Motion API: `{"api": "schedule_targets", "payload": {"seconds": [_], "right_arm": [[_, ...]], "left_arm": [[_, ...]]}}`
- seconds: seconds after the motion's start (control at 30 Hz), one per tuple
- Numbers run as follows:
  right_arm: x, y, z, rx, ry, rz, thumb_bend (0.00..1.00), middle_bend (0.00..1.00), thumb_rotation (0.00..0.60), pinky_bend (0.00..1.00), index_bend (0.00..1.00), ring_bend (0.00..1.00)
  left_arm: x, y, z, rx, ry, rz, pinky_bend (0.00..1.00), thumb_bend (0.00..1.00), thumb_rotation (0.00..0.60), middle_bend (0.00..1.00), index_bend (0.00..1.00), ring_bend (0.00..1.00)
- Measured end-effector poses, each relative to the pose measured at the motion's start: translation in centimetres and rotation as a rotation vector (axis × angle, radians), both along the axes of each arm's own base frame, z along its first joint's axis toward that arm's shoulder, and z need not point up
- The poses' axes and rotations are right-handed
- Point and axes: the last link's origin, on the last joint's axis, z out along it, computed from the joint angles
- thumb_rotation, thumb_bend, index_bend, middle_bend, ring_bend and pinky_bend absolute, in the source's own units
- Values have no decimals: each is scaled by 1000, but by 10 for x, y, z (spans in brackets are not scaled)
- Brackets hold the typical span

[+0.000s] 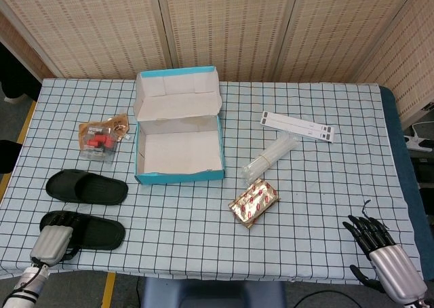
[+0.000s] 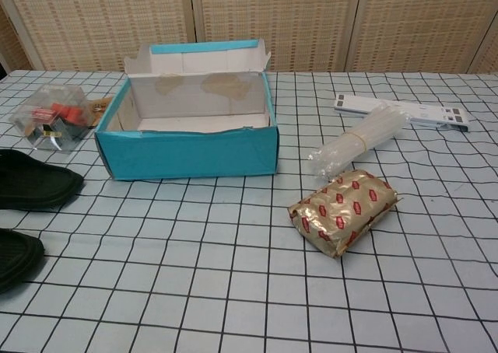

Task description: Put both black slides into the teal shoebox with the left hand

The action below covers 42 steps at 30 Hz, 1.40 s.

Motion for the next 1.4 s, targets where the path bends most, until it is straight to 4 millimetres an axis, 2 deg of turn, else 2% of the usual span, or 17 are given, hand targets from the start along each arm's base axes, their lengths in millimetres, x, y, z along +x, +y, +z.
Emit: {"api": "schedule_targets", "payload": {"seconds": [0.1,0.3,0.43,0.6,0.73,0.83,1.03,1.23,1.4], "right_arm": [[0,0,1,-1,-2,-2,207,0,600,0,0,0],[0,1,1,3,-1,1,207,0,600,0,0,0],[0,2,1,2,1,2,206,0,600,0,0,0],[1,3,0,6,2,7,207,0,600,0,0,0],[1,3,1,9,-2,8,207,0,600,0,0,0],[0,3,1,8,-4,5,206,0,600,0,0,0],[-2,-1,-1,10,4,-9,206,0,600,0,0,0],[-5,-7,-6,9,28,-37,206,0,600,0,0,0],[-6,-13,-8,-7,52,-57,207,0,600,0,0,0]], "left_arm": [[0,-2,1,28,-26,-11,546,543,600,549,561,453],[4,-8,12,64,-51,-46,561,582,600,553,574,465],[15,-15,25,91,-80,-77,558,641,600,552,574,464],[40,-27,45,85,-153,-103,544,786,600,548,568,457],[66,-30,62,87,-217,-141,551,844,600,552,573,458],[87,-24,73,98,-271,-175,561,861,600,564,586,466],[126,12,90,65,-354,-206,570,894,600,578,597,475],[155,64,92,-42,-419,-158,579,906,600,591,608,484],[184,118,92,-107,-441,-122,581,914,600,597,610,488]]}}
